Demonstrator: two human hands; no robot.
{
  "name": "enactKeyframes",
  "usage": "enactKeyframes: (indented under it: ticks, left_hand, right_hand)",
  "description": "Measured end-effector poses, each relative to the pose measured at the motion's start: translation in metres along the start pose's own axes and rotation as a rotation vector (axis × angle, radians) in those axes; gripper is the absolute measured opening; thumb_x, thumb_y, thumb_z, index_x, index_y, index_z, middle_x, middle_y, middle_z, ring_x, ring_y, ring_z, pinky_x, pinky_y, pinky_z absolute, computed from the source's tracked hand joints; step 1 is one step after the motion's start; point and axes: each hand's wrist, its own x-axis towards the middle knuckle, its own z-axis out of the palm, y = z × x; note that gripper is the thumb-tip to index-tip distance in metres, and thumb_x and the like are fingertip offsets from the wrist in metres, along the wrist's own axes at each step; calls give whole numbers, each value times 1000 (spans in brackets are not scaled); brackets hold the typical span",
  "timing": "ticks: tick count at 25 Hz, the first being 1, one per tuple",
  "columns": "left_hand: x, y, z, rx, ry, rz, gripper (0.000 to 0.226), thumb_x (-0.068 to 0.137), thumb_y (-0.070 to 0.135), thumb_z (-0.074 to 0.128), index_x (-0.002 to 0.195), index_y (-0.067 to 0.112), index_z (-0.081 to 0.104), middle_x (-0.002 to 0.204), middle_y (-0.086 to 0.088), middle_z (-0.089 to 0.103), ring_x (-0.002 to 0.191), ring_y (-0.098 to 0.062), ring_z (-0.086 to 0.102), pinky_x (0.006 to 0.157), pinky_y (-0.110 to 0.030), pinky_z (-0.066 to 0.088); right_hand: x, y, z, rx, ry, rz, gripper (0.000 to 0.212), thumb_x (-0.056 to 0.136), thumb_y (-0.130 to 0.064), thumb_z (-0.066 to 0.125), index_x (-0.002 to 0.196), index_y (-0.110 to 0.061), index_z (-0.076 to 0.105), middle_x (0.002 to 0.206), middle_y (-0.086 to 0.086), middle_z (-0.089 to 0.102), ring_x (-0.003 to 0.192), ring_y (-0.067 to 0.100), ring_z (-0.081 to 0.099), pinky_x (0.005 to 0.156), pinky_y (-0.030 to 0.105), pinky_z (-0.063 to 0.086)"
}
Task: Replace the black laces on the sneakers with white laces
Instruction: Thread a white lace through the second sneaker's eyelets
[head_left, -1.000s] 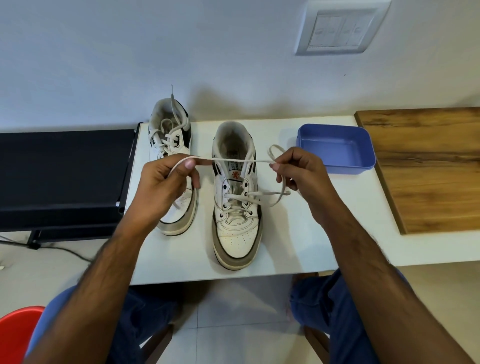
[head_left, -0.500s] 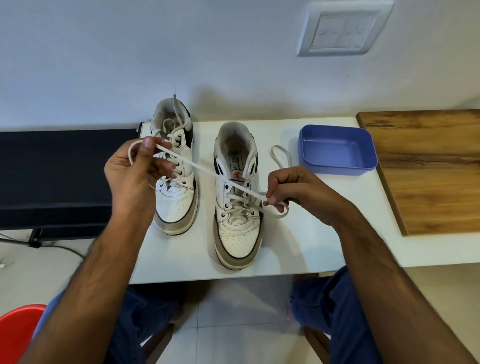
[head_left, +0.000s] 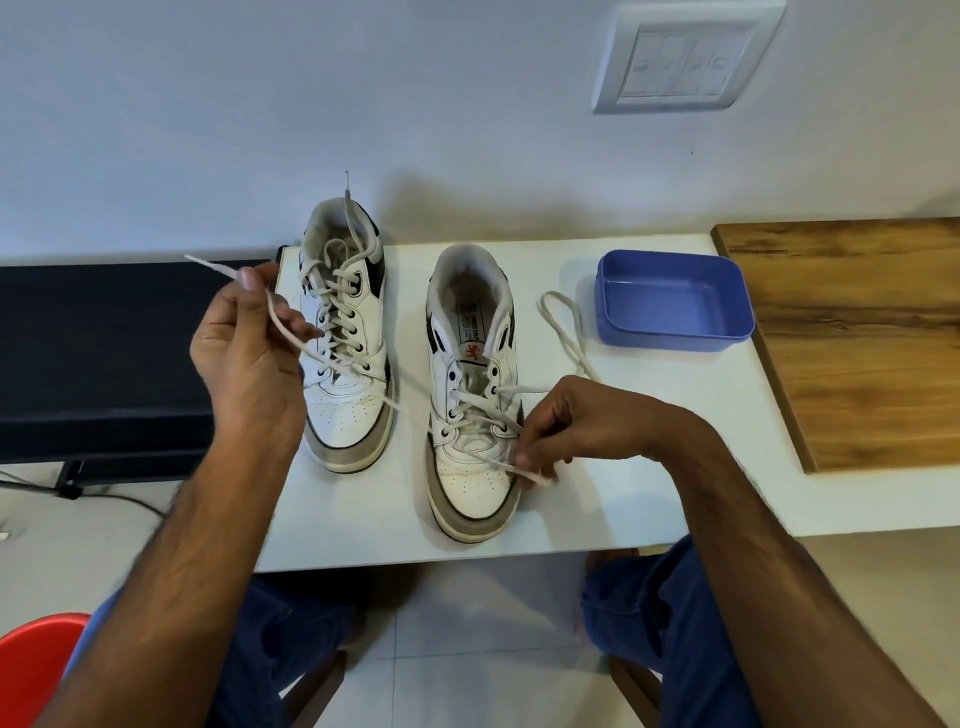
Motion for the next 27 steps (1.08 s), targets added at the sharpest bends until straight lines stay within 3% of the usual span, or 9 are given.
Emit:
enactKeyframes:
  ticks: [3,5,7,10,15,18,22,25,27]
  left_hand:
    - [-12,-1,12,348,-271,85,16,103,20,58,96,14,71,74,0,67,49,-13,52,58,-30,54]
    - [-23,-5,20,555,-513,130,16,99,18,59,91,21,73,86,-13,71,53,-18,61,59,-30,54]
    - [-31,-14,22,680,-705,161,13,96,16,62,94,18,75,88,-13,68,59,-20,66,59,-32,55]
    - [-37,-25,24,859,-736,325,15,94,13,66,106,17,75,85,0,62,62,-13,63,60,-25,50]
    - [-37,-27,25,1020,-630,522,24,94,15,71,118,14,76,81,3,52,74,-6,53,66,-16,40]
    - [-39,-31,28,1044,-636,543,22,92,20,73,113,15,77,81,5,50,75,-3,52,65,-14,39]
    - [-46,-42,30,1194,-648,529,21,94,32,70,112,23,78,89,6,51,76,-10,54,57,-25,42]
    - [-50,-49,32,1261,-588,501,20,93,37,71,108,27,78,94,7,50,78,-9,54,53,-18,35]
    - [-52,-52,35,1295,-581,491,19,92,39,71,105,27,77,96,9,48,76,-8,53,53,-16,33]
  right_hand:
    - [0,-9,0,28,167,-25,26,98,-28,65,94,-7,80,84,5,79,75,16,71,62,25,48]
    - [4,-14,1,71,420,-81,30,98,-29,66,83,-7,78,72,2,76,64,12,67,57,24,45]
    - [14,-15,6,89,709,-133,27,93,-32,72,76,-10,74,63,-1,69,60,7,60,59,25,44]
    - [27,-17,17,66,949,-126,20,83,-33,83,81,-22,66,68,-7,65,62,3,57,59,22,46]
    - [39,-20,35,-24,954,52,38,75,-54,82,88,-29,56,82,-11,66,70,5,60,63,31,51]
    - [44,-21,39,-91,969,123,38,73,-51,82,88,-28,56,85,-12,64,76,6,60,68,34,54]
    - [39,-19,33,-3,954,117,28,75,-39,83,88,-24,64,81,-12,67,74,3,62,62,21,48]
    - [35,-15,27,50,922,108,24,75,-35,84,88,-23,68,78,-11,69,73,2,64,58,10,46]
    - [35,-13,26,59,911,75,22,76,-31,83,88,-21,68,78,-9,70,75,5,65,60,13,49]
